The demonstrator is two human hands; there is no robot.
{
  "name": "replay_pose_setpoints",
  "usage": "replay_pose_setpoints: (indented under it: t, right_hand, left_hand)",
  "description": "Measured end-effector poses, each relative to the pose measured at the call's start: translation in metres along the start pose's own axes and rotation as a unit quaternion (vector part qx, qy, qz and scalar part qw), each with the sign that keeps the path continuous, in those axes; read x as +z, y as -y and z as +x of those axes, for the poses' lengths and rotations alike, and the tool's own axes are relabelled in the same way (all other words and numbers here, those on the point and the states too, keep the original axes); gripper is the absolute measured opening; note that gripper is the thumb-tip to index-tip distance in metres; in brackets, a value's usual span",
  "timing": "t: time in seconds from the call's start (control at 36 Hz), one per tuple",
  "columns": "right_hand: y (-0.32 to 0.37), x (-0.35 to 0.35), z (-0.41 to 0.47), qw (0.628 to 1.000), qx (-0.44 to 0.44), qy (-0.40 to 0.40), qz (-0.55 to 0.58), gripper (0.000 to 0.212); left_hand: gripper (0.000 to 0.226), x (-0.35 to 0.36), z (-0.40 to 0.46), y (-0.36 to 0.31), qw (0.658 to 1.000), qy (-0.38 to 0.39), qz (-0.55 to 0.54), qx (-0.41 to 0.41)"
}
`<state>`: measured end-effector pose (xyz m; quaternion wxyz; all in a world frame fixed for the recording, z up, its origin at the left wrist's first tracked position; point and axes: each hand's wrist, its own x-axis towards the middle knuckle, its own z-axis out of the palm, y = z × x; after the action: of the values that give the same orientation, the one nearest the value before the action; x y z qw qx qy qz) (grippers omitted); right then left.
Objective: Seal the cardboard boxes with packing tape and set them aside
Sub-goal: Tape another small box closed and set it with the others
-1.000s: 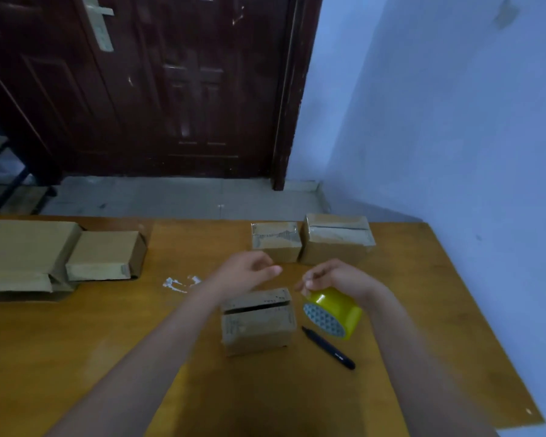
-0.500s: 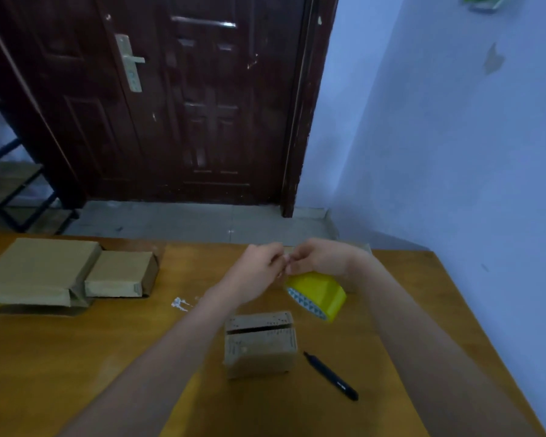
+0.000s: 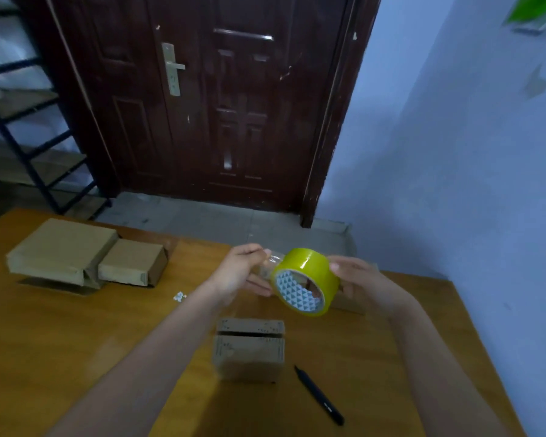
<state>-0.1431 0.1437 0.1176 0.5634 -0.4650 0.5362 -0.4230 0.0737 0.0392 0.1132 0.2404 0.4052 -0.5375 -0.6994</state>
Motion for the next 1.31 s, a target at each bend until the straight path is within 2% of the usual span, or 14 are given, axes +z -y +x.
replay_pose_setpoints:
  t: [0.17,0.22,0.28,0.39,0.47,0.58,0.67,0.81,0.89,0.97,1.0,1.03,1.17,1.31]
  right_hand:
    - [-0.017,0.005,-0.001,0.999,0.017,0.037,-0.033,0.065]
    - [-0.019,0.005,0.002,0.996,0.045,0.054,-0.06,0.043]
    - [-0.016,0.006,0.005,0.983,0.077,0.062,-0.157,0.025]
    - [-0.021,0.013,0.018,0.876,0.164,0.032,-0.453,0.048]
    - [-0.033,0.02,0.026,0.826,0.184,0.005,-0.532,0.05]
    - [-0.049,0.017,0.032,0.869,0.136,0.002,-0.475,0.052]
    - [-0.06,0.013,0.027,0.918,0.112,0.024,-0.38,0.037]
    - [-0.068,0.008,0.018,0.921,0.121,0.041,-0.369,0.022]
    - [-0.077,0.016,0.018,0.878,0.14,0.045,-0.455,0.022]
    - [-0.094,0.021,0.025,0.752,0.17,0.033,-0.636,0.048]
    - [-0.098,0.021,0.025,0.726,0.178,0.027,-0.664,0.053]
    - [-0.101,0.018,0.024,0.723,0.186,0.025,-0.665,0.056]
    - [-0.102,0.011,0.016,0.779,0.195,0.025,-0.595,0.065]
    - [-0.114,0.024,0.028,0.785,0.19,0.024,-0.589,0.066]
  left_hand:
    - [0.027,0.0,-0.002,0.027,1.0,-0.009,0.0,0.002]
    - [0.027,-0.001,-0.005,0.04,1.0,-0.016,-0.02,-0.007]
    - [0.028,-0.005,-0.009,0.052,0.997,-0.032,-0.062,-0.011]
    - [0.022,-0.02,-0.017,0.07,0.988,-0.083,-0.129,-0.015]
    - [0.02,-0.026,-0.018,0.083,0.989,-0.096,-0.113,-0.019]
    - [0.02,-0.037,-0.019,0.101,0.979,-0.142,-0.14,-0.028]
    - [0.017,-0.046,-0.021,0.12,0.968,-0.17,-0.175,-0.05]
    - [0.025,-0.047,-0.021,0.151,0.967,-0.166,-0.183,-0.065]
    - [0.028,-0.045,-0.016,0.169,0.973,-0.156,-0.149,-0.077]
    - [0.033,-0.047,-0.012,0.178,0.974,-0.158,-0.139,-0.089]
    - [0.033,-0.049,-0.011,0.18,0.974,-0.156,-0.14,-0.091]
    - [0.033,-0.05,-0.011,0.179,0.974,-0.148,-0.141,-0.094]
    - [0.026,-0.052,-0.011,0.175,0.973,-0.115,-0.186,-0.079]
    - [0.014,-0.056,-0.011,0.178,0.949,-0.146,-0.268,-0.085]
